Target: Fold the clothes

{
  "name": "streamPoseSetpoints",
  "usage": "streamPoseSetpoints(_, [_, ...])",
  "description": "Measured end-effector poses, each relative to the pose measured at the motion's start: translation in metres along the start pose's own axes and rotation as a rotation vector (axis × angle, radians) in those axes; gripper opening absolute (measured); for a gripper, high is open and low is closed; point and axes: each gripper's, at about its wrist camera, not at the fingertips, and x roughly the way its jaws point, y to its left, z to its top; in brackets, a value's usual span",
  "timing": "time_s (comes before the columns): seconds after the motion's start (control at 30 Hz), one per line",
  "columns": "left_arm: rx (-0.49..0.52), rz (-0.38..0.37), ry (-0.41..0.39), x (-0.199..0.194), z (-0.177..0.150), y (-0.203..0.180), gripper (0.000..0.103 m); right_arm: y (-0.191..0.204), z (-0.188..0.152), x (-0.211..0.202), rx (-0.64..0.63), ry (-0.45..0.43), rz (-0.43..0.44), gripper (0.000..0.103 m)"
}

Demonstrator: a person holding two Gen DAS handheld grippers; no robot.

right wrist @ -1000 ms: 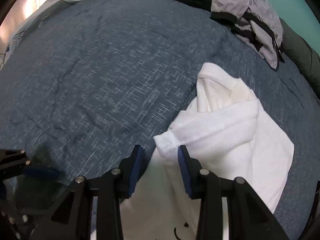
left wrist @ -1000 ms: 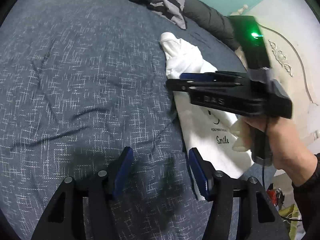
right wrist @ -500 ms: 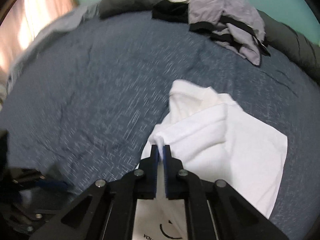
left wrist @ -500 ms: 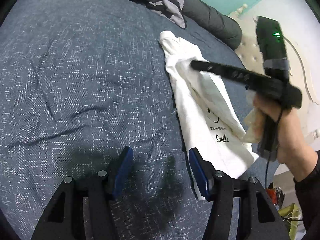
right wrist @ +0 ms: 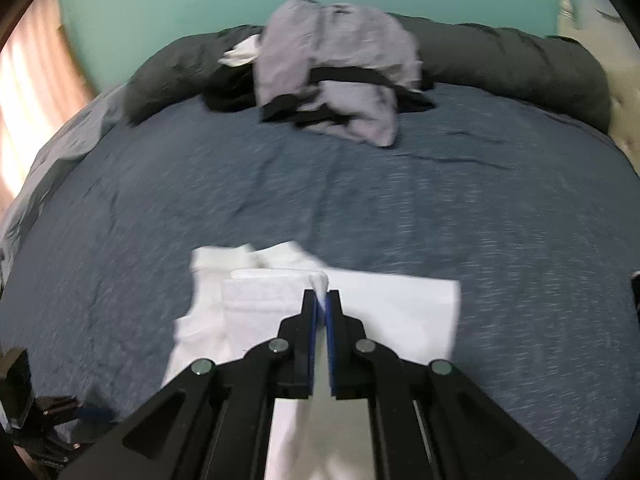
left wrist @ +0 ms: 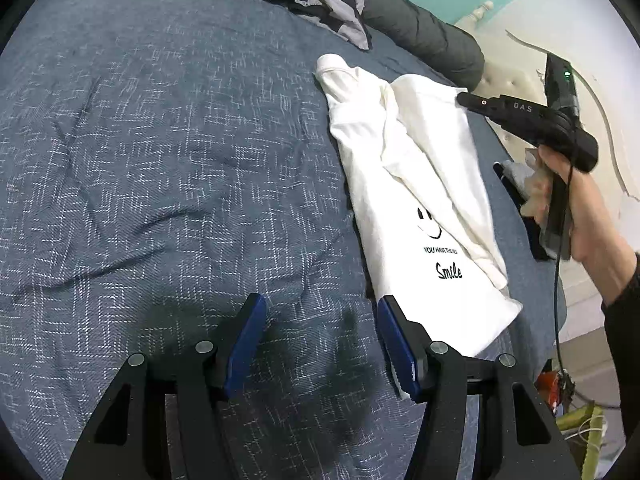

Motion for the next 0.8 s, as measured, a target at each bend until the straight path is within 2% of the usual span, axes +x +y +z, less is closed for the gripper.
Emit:
streamPoseSetpoints(0.17, [0.005, 0.008, 0.008, 0.004, 0.001, 0.001, 0.062, -0.034, 0.001, 0.011, 0.030, 0.014, -0.070, 0.004])
streamPoseSetpoints(0.37, [0.011, 0.007, 0.018, 0.007, 0.002, 0.000, 0.062, -0.057, -0.002, 0.037, 0.057, 0.043, -0.110, 0.004])
streamPoseSetpoints(0.8, [0.014, 0.009, 0.029, 0.010, 0.002, 0.001, 0.062, -0.094, -0.008, 0.078, 0.152, 0.107, -0.100, 0.004])
